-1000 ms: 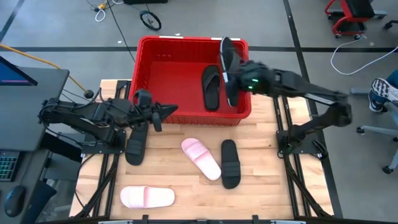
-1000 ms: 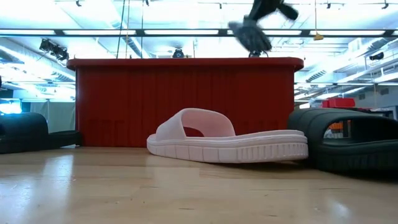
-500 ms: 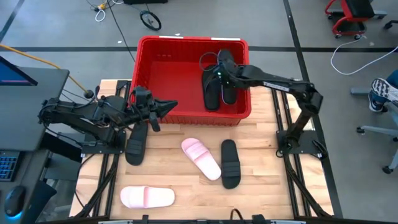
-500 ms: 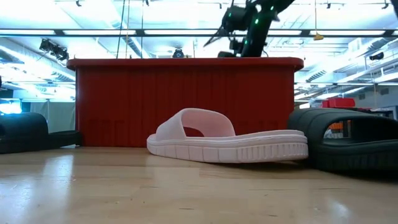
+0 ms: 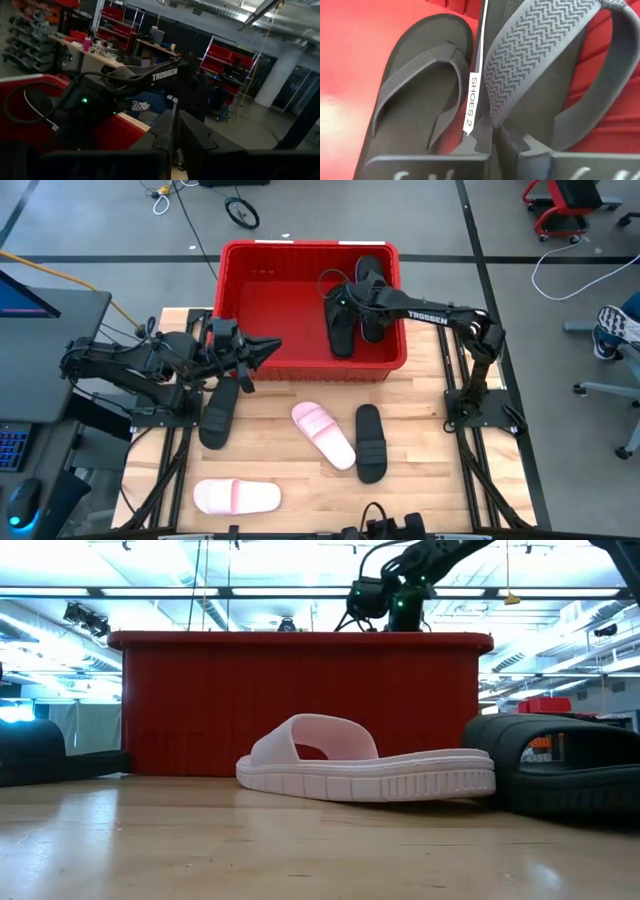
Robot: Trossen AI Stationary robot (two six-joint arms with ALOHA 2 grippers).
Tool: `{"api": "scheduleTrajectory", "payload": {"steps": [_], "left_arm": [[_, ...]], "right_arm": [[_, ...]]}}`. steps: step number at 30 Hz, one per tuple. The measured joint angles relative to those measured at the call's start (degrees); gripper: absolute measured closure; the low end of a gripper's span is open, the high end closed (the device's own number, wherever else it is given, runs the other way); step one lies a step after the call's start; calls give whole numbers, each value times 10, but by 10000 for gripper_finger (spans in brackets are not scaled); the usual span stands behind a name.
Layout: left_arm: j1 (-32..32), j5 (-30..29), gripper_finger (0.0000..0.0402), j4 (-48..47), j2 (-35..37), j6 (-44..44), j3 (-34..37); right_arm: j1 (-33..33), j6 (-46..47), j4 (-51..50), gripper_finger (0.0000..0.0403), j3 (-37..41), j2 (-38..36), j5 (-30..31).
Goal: Pick and place slides into bin
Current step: Put the black slipper into the red bin, then put the right black slide into the red bin
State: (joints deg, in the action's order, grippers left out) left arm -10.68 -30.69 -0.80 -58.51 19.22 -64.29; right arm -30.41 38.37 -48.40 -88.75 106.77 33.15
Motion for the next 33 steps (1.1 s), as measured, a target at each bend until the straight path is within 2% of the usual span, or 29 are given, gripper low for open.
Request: {"api": "scheduleTrajectory", "payload": {"steps": [8,13,18,23,26,29,33], "left_arm": [[0,0,373,-2,9,-10,0],[-1,0,376,-6,10,-8,0],[-1,0,368,-9,10,-4,0],[-1,0,367,-9,10,-4,0],[-1,0,372,-9,10,-4,0],[0,0,376,-8,10,-4,0],[0,0,369,-17,10,-5,0]], "right_arm": [[-14,3,9,332,-1,7,-32],[-13,3,23,307,0,17,3],[-18,14,63,300,8,21,-50],[-15,5,83,304,2,-14,-59],[-1,-43,81,307,5,-40,-73],[20,-93,85,308,4,-98,-121],[60,-112,86,308,3,-186,-212]]}}
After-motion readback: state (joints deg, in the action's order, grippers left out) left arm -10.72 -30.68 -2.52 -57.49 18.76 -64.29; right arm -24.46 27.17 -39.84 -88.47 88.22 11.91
